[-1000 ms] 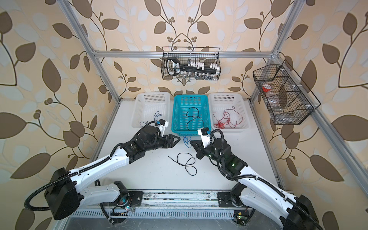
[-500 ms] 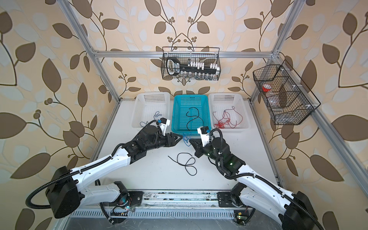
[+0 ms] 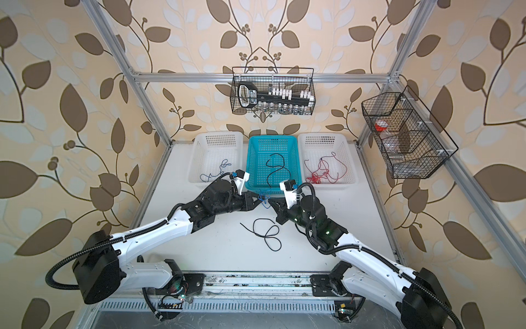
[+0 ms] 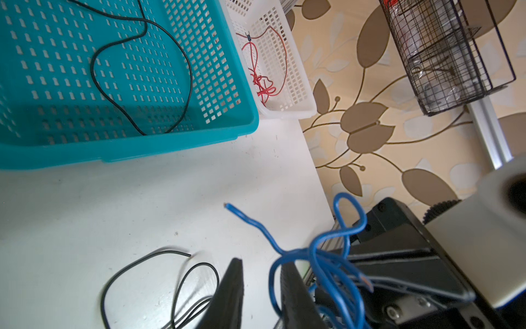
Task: Untangle and sort cables by color
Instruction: Straighten the cable.
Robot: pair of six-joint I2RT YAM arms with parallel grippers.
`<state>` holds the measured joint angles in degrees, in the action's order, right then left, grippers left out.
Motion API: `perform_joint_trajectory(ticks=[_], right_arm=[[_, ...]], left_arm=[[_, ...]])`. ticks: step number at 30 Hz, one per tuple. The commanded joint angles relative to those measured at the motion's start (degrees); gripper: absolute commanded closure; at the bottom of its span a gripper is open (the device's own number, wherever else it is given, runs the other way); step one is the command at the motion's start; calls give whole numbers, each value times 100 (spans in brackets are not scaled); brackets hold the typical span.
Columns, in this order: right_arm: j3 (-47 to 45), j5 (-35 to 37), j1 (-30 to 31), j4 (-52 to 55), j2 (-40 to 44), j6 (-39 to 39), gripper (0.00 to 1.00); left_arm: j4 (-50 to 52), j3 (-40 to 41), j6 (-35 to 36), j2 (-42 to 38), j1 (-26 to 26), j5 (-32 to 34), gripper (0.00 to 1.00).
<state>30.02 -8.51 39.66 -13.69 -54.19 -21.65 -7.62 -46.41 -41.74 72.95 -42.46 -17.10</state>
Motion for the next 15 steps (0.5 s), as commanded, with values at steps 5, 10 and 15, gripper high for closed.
perform_joint_trajectory(ticks=[5, 10, 15], right_arm=[[144, 440, 59, -2, 43, -40, 100], [166, 966, 64, 390, 14, -41, 100], [112, 1361, 62, 669, 47, -76, 100]], left_arm=[[-5, -241, 114, 38, -70, 194, 100], [184, -125, 197, -153, -70, 579, 100], [546, -78, 383, -466, -70, 1138, 100]])
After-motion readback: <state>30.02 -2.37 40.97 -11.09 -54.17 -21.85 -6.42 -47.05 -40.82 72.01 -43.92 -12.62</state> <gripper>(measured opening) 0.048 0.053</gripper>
